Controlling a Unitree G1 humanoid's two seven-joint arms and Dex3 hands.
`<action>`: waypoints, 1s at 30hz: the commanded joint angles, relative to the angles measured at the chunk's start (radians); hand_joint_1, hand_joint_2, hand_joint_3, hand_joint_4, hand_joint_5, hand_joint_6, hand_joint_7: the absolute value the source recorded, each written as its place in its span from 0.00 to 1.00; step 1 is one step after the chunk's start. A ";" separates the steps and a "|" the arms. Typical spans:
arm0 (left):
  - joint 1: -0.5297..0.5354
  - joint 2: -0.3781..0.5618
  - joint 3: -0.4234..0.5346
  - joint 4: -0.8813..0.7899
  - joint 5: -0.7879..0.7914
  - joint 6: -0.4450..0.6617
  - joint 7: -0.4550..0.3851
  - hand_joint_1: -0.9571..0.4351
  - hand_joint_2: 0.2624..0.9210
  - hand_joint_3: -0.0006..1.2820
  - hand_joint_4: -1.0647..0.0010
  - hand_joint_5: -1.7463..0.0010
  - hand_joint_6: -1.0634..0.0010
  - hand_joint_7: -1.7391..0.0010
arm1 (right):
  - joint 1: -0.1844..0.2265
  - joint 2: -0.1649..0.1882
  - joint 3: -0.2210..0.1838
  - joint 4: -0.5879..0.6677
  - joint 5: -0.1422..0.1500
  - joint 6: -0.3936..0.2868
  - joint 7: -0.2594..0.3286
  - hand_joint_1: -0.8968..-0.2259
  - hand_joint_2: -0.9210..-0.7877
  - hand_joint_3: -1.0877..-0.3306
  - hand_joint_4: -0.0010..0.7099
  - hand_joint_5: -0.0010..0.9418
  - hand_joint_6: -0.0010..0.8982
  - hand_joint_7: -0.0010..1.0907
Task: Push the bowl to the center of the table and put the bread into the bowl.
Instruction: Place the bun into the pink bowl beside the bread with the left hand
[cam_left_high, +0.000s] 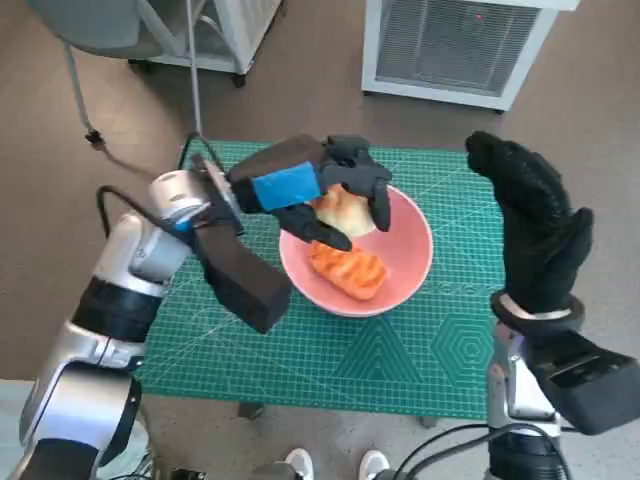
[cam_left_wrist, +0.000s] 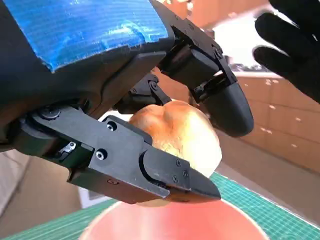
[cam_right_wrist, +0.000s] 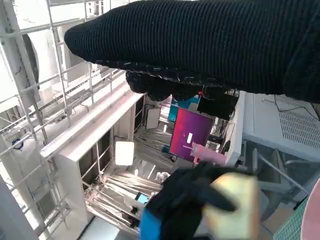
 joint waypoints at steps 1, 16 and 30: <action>-0.050 -0.032 -0.043 0.097 0.051 0.007 0.036 0.69 1.00 0.06 0.38 0.37 0.40 0.28 | 0.027 -0.002 -0.009 -0.005 -0.006 0.005 -0.011 0.61 0.00 0.57 0.50 0.03 0.00 0.66; -0.018 -0.118 -0.074 0.128 0.023 0.288 -0.171 0.58 0.99 0.09 0.67 0.91 0.60 0.73 | 0.035 0.007 -0.012 -0.005 -0.015 -0.008 -0.029 0.61 0.00 0.57 0.50 0.03 0.00 0.67; 0.054 -0.108 0.038 0.067 -0.217 0.353 -0.346 0.47 1.00 0.02 0.89 1.00 0.66 0.91 | 0.025 0.017 -0.002 -0.004 -0.034 -0.012 -0.054 0.61 0.00 0.58 0.50 0.03 0.00 0.66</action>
